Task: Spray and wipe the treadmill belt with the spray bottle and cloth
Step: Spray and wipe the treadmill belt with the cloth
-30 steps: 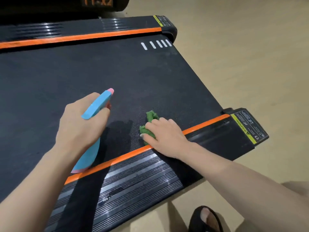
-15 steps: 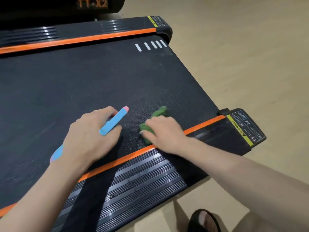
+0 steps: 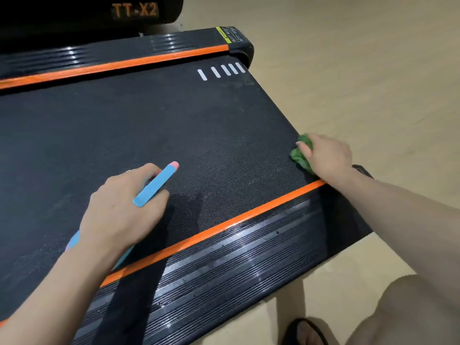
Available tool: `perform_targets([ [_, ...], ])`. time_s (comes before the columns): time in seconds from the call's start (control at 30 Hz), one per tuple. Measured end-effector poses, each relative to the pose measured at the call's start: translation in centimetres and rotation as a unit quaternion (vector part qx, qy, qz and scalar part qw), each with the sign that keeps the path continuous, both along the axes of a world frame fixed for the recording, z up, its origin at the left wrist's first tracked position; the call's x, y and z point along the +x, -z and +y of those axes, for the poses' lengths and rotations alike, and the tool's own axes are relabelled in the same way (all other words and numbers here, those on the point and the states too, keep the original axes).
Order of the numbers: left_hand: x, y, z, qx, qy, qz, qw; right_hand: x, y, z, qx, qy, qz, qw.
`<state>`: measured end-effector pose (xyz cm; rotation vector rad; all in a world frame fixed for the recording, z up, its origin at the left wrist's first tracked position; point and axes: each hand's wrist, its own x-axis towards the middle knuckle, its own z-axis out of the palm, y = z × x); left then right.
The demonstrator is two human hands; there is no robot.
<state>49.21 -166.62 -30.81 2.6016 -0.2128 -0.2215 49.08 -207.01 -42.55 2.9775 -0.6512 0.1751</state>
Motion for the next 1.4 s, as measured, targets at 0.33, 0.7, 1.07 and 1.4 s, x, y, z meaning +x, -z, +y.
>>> perform_targets([
  [0.33, 0.4, 0.3, -0.6, 0.008, -0.008, 0.007, 1.0, 2.0, 0.3, 16.8, 0.051, -0.308, 0.0, 0.95],
  [0.7, 1.0, 1.5, 0.0, -0.002, 0.009, 0.001, 1.0, -1.4, -0.7, 7.2, 0.048, -0.106, 0.057, 0.992],
  [1.07, 1.5, 1.2, 3.0, -0.148, -0.069, -0.03, 0.986, 2.4, -0.7, 14.8, -0.022, -0.324, 0.05, 0.945],
  [1.4, 2.0, 0.8, 4.7, -0.226, -0.124, -0.031, 0.966, 3.2, -0.2, 27.5, 0.022, -0.388, -0.023, 0.921],
])
